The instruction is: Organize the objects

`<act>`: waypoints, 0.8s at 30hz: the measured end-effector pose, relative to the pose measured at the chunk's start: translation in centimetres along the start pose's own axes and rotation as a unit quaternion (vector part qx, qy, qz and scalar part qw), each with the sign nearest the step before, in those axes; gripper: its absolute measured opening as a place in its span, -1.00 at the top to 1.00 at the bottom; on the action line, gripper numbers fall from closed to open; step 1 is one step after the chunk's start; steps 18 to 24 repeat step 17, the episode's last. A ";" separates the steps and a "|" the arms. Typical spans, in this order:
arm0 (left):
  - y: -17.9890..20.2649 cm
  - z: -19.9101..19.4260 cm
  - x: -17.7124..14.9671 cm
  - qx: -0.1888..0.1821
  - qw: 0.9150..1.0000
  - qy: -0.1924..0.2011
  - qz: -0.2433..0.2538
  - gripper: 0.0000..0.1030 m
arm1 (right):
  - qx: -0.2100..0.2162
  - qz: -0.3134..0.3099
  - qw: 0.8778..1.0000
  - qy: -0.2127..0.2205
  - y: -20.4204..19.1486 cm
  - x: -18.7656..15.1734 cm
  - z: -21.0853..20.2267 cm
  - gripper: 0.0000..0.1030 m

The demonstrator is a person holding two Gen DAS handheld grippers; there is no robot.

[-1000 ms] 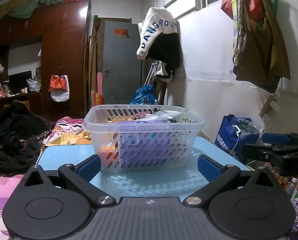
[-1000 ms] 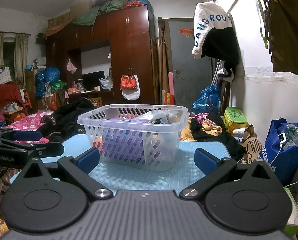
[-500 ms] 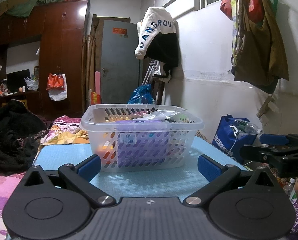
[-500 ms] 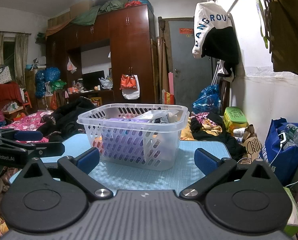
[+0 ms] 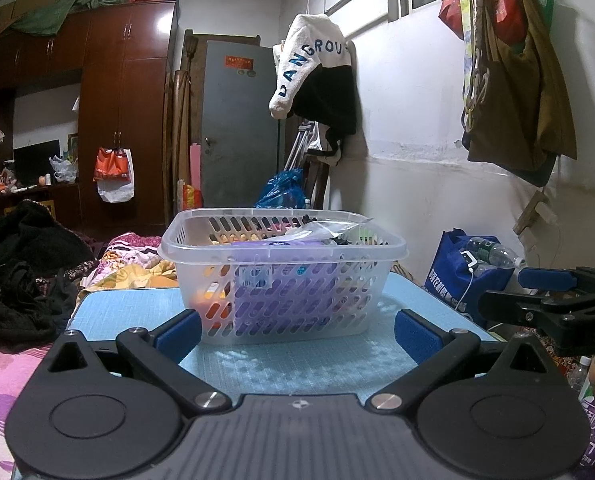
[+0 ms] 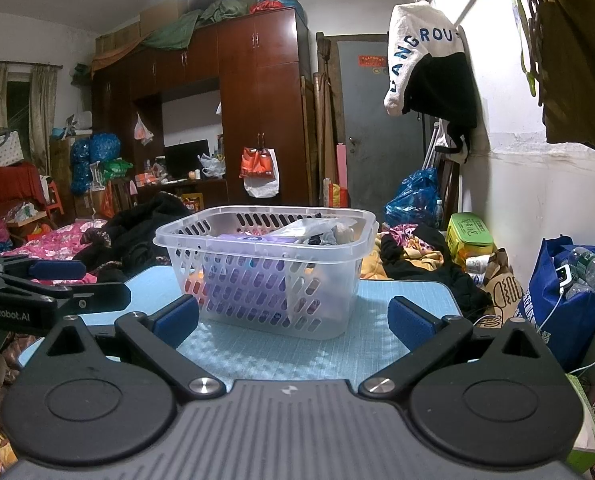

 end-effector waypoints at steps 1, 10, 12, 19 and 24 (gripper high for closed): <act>0.0 0.0 0.0 0.000 1.000 0.000 0.000 -1.00 | 0.000 0.000 1.000 0.000 0.0 0.0 0.0 -1.00; 0.0 0.2 -0.3 0.002 1.000 -0.002 -0.001 -1.00 | 0.000 -0.001 1.000 -0.001 0.0 -0.1 -0.1 -1.00; 0.1 0.2 -0.3 0.001 1.000 -0.001 -0.001 -1.00 | 0.000 0.000 1.000 -0.001 0.0 0.0 -0.1 -1.00; 0.2 0.1 -0.2 0.004 1.000 0.004 0.001 -1.00 | 0.000 -0.001 1.000 -0.002 0.0 -0.6 -0.2 -1.00; 0.2 0.1 -0.2 0.004 1.000 0.004 0.001 -1.00 | 0.000 -0.001 1.000 -0.002 0.0 -0.6 -0.2 -1.00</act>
Point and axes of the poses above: each gripper's, at about its wrist camera, not at the fingertips, and z roughly the way its jaws point, y to its right, x to its top, the point moved 2 cm from there along z, roughly the way its jaws point, and after that the axes turned 10 degrees about -x, right-handed, at the moved point
